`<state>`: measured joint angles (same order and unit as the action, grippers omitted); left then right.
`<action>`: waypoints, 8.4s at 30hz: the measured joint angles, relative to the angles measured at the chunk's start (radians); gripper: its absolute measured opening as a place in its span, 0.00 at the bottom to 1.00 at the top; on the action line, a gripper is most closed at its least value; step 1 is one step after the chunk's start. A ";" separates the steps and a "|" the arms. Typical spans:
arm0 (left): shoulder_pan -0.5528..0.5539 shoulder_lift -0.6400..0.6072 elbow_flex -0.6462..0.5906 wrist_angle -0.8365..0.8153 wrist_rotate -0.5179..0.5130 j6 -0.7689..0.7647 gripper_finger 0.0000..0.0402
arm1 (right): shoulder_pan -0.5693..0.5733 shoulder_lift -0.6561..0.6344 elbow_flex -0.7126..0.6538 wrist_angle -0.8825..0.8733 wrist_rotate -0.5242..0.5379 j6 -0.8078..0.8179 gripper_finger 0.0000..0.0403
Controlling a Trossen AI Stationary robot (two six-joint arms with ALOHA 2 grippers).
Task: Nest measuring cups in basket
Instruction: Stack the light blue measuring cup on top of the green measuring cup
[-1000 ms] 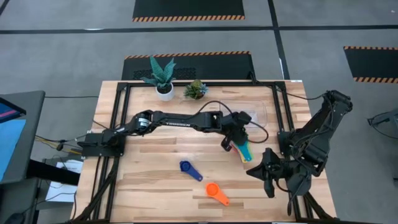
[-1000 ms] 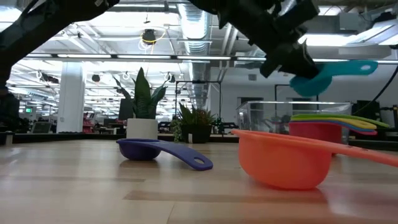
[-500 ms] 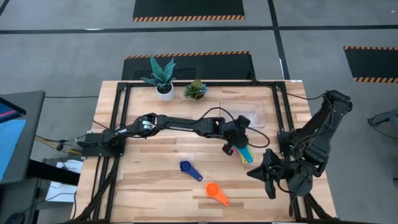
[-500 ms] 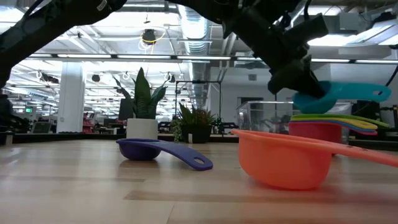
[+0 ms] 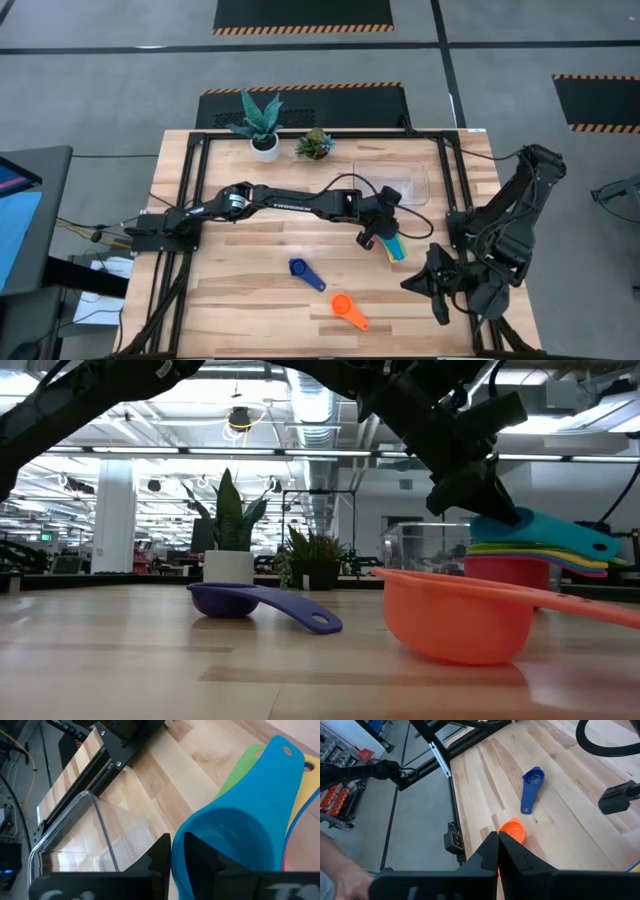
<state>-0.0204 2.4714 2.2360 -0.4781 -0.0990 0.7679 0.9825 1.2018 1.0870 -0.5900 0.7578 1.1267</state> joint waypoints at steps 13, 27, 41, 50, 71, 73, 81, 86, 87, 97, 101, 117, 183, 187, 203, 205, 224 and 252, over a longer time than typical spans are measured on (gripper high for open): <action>-0.010 0.000 0.000 0.015 -0.043 -0.055 0.20 | 0.000 0.000 0.000 0.000 0.000 0.000 0.06; -0.045 0.000 0.001 -0.049 -0.066 -0.046 0.01 | 0.000 0.000 0.000 -0.001 -0.001 -0.001 0.06; -0.037 0.001 0.001 -0.073 -0.045 -0.138 0.00 | 0.000 0.000 0.000 -0.001 -0.001 -0.002 0.07; -0.037 0.001 0.001 -0.090 -0.041 -0.097 0.00 | 0.000 0.000 0.000 -0.001 -0.001 -0.002 0.06; -0.050 0.049 0.003 -0.175 -0.040 -0.151 0.00 | 0.000 0.000 0.000 0.003 -0.002 -0.002 0.07; -0.052 0.045 0.003 -0.218 -0.043 -0.168 0.00 | 0.000 0.000 0.000 0.000 -0.002 -0.002 0.06; -0.062 0.026 0.031 -0.409 -0.015 -0.189 0.00 | 0.000 0.000 0.000 -0.005 -0.003 -0.007 0.06; -0.071 0.027 0.072 -0.569 0.030 -0.193 0.00 | 0.000 0.000 0.000 -0.006 -0.003 -0.008 0.07; -0.071 0.027 0.073 -0.600 0.045 -0.201 0.00 | 0.000 0.000 0.000 -0.006 -0.003 -0.008 0.07; -0.071 0.019 0.073 -0.680 0.052 -0.259 0.00 | 0.000 0.000 0.000 -0.003 -0.002 -0.009 0.06; -0.073 0.015 0.073 -0.698 0.052 -0.262 0.00 | 0.000 0.000 0.000 -0.003 -0.002 -0.003 0.07; -0.086 -0.010 0.070 -0.819 0.077 -0.294 0.00 | -0.003 0.000 0.000 -0.003 0.002 -0.006 0.06; -0.266 -0.573 -1.037 0.267 -0.051 -0.589 0.00 | -0.559 0.520 0.000 -0.117 -0.269 0.148 0.02; -0.237 -0.542 -1.016 0.286 0.012 -0.592 0.00 | -0.559 0.520 0.000 -0.098 -0.275 0.148 0.02; -0.233 -0.472 -0.930 0.380 -0.009 -0.588 0.00 | -0.558 0.520 0.000 0.006 -0.316 0.096 0.02; -0.230 -0.472 -0.930 0.381 -0.018 -0.588 0.00 | -0.558 0.520 0.000 0.004 -0.316 0.096 0.02; -0.231 -0.473 -0.932 0.369 0.002 -0.550 0.00 | -0.559 0.520 0.000 -0.009 -0.316 0.100 0.02; -0.222 -0.428 -0.819 0.186 0.015 -0.545 0.00 | -0.557 0.514 0.000 -0.012 -0.348 0.073 0.02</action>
<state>-0.2422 2.0430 1.4175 -0.2919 -0.0835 0.2232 0.4255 1.7163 1.0866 -0.6023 0.4100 1.1999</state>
